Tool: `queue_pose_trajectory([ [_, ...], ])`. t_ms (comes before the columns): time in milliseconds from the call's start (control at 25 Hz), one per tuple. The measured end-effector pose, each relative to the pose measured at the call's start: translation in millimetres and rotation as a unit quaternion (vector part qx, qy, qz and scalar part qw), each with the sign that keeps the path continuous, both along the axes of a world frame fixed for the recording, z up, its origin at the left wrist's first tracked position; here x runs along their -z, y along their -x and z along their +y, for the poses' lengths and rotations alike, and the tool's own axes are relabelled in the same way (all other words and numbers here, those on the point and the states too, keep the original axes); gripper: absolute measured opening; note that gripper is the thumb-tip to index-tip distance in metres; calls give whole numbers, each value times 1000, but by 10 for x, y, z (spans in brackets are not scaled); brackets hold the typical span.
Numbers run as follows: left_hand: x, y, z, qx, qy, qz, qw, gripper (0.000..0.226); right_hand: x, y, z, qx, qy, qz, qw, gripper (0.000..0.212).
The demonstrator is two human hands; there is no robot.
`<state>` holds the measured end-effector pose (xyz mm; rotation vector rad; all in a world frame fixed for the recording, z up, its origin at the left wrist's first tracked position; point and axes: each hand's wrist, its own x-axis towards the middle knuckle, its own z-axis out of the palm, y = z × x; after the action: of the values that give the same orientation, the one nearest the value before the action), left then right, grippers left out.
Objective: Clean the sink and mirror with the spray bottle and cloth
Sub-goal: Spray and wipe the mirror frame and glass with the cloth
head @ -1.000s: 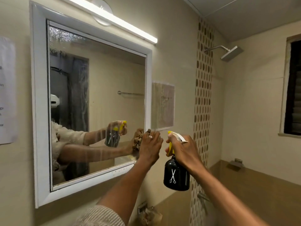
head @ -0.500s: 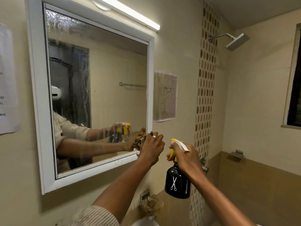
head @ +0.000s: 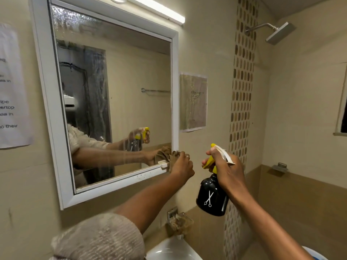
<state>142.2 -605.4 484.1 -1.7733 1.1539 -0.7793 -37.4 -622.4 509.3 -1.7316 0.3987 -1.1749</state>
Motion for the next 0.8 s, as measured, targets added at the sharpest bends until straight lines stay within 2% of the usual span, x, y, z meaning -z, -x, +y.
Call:
queue_pose_trajectory([
  [80,291,112,31,-57,-18,16,998,43,-10,68,3,3,6,-10,1000,40],
  [200,554,152,261,-84,2,134,987,43,-40,165,-26,9,1,-28,1000,37],
  [280,520,163,448,-53,92,248,963,42,-80,193,-40,9,-10,-41,999,37],
  [360,458,226,595,6,237,367,900,29,-121,186,-22,11,-24,-55,998,39],
  [400,462,278,666,36,323,427,844,23,-128,174,-7,11,-29,-62,998,39],
  [440,503,336,747,55,416,480,770,20,-131,158,6,9,-34,-68,997,38],
  [480,575,405,849,70,515,521,677,20,-127,143,23,6,-40,-71,997,37],
  [520,672,471,964,81,610,546,569,19,-125,129,40,0,-41,-71,997,36],
  [600,855,612,1274,109,770,524,348,19,-113,81,118,-27,-29,-56,998,35],
  [640,926,675,1434,113,832,480,254,21,-94,53,188,-48,-14,-38,998,35],
  [680,977,734,1599,113,880,424,184,24,-57,27,289,-71,6,-20,997,36],
  [720,1020,768,1733,111,913,367,141,27,5,1,406,-94,30,-4,995,36],
  [760,1047,801,1874,119,932,317,126,27,96,-37,559,-119,54,13,991,36],
  [800,1055,815,2005,136,943,272,133,26,215,-74,725,-145,77,35,986,36],
])
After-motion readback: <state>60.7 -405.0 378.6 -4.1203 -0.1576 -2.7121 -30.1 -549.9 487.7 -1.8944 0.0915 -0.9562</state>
